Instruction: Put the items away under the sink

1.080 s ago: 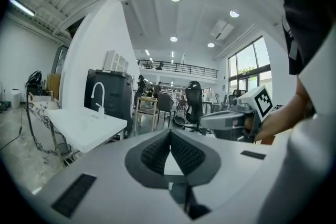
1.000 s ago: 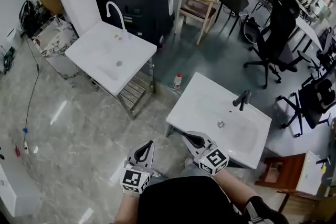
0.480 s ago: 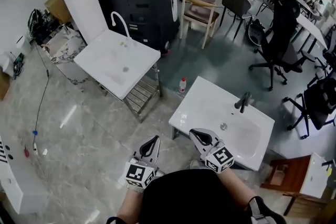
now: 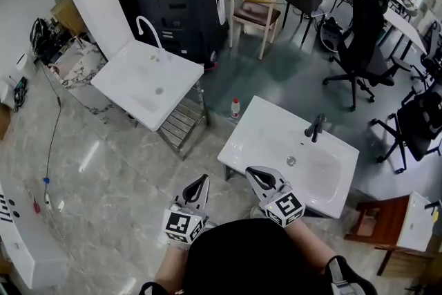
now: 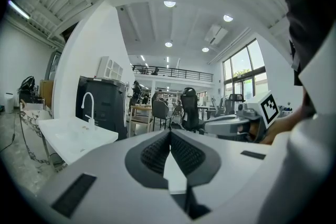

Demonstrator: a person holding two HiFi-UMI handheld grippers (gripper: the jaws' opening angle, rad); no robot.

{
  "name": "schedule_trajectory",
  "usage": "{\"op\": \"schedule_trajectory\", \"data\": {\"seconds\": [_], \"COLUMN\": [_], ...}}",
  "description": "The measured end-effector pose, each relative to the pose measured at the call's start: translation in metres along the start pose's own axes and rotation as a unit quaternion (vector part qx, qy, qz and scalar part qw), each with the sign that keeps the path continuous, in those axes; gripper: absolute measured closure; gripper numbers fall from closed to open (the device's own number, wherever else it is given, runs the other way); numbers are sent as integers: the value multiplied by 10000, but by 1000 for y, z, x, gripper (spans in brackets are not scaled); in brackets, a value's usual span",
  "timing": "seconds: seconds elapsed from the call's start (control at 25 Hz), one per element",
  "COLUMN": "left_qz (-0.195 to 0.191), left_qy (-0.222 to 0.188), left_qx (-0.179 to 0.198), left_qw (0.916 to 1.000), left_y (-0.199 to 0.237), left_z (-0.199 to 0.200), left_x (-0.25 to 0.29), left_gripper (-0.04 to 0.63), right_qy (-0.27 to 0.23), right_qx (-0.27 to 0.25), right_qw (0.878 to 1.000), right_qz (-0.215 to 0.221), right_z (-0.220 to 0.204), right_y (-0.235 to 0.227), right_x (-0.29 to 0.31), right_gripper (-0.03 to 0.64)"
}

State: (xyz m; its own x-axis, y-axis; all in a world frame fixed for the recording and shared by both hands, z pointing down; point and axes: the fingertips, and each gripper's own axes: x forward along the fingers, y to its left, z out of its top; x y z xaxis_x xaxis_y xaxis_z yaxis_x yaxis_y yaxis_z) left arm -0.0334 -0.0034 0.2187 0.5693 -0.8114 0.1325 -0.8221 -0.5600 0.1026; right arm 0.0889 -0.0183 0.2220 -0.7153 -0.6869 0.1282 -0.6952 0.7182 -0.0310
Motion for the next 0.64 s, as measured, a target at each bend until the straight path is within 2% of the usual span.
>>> {"op": "schedule_trajectory", "data": {"seconds": [0.64], "left_qz": [-181], "left_qy": [59], "left_qx": [32], "left_qw": [9998], "left_y": [-17], "left_z": [-6], "left_x": [22], "left_gripper": [572], "right_qy": [-33], "right_qx": [28], "right_qw": [9997], "right_qz": [-221], "right_z": [-9], "right_y": [-19], "right_x": [-18], "right_gripper": [583]}}
